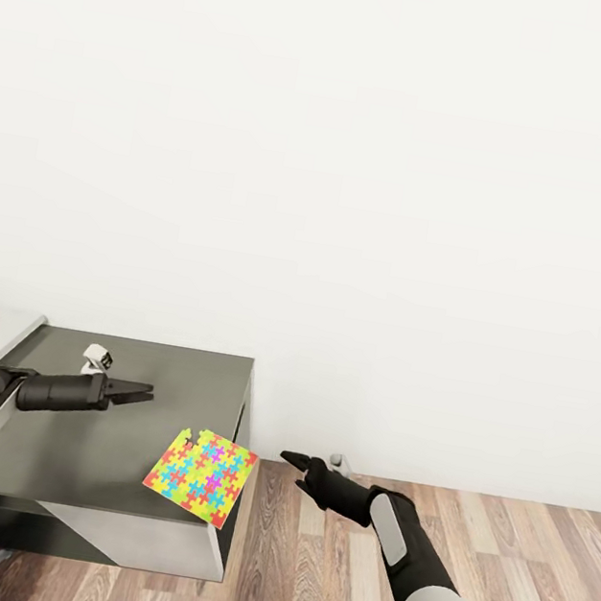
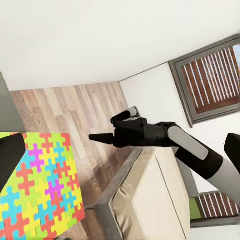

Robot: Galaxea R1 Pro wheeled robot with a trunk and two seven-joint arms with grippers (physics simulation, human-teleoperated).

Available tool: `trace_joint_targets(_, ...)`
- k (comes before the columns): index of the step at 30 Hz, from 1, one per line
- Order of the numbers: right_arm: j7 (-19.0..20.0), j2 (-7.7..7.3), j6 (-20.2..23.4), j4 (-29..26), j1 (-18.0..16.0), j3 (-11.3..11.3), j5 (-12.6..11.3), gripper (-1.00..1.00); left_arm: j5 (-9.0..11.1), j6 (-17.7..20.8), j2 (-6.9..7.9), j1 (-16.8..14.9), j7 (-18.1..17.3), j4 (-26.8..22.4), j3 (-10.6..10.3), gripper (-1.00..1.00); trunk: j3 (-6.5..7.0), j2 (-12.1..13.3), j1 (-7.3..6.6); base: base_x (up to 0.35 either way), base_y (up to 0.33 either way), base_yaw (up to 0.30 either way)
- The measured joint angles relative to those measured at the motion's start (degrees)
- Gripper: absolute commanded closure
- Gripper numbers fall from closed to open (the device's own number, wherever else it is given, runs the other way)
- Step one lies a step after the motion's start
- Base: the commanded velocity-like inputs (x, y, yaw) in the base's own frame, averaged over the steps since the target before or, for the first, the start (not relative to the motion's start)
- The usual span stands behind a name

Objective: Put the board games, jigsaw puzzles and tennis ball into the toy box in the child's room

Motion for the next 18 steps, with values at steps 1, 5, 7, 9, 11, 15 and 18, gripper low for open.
trace_joint_targets(1, 0.1, 0.06, -0.3, 0.0, 0.0, 0.0, 0.0, -1.0, -0.3, 0.0, -0.02, 0.0, 0.0, 0.0, 0.1, -1.0, 0.0, 0.0, 0.0, 0.0, 0.0, 0.0)
trace_joint_targets(5, 0.1, -0.56, -1.6, 0.0, 0.0, 0.1, 0.1, -1.0, -0.9, 0.1, -0.06, 0.0, 0.0, 0.0, 0.1, -1.0, 0.0, 0.0, 0.0, 0.0, 0.0, 0.0)
trace_joint_targets(7, 0.2, -0.77, -2.3, 0.1, 0.0, 0.2, 0.0, -1.0, -1.0, 0.2, -0.07, 0.0, 0.0, 0.0, 0.2, -1.0, 0.0, 0.0, 0.0, 0.0, 0.0, 0.0)
trace_joint_targets(9, 0.2, -0.81, -2.9, 0.1, 0.0, 0.3, 0.0, -1.0, -1.0, 0.2, -0.07, 0.0, 0.0, 0.0, 0.2, -1.0, 0.0, 0.0, 0.0, 0.0, 0.0, 0.0)
trace_joint_targets(11, 0.2, -0.8, -3.2, 0.1, 0.1, 0.4, 0.0, -1.0, -1.0, 0.2, -0.07, 0.0, 0.0, 0.0, 0.2, -1.0, 0.0, 0.0, 0.0, 0.0, 0.0, 0.0)
trace_joint_targets(15, 0.1, -0.78, -3.1, 0.2, 0.0, 0.5, 0.0, -1.0, -1.0, 0.2, -0.07, 0.0, 0.0, 0.0, 0.2, -1.0, 0.0, 0.0, 0.0, 0.0, 0.0, 0.0)
trace_joint_targets(18, 0.1, -0.79, -3.1, 0.3, 0.0, 0.6, 0.0, -1.0, -1.0, 0.2, -0.07, 0.0, 0.0, 0.0, 0.2, -1.0, -0.35, -0.8, 0.43, 0.0, 0.0, 0.0)
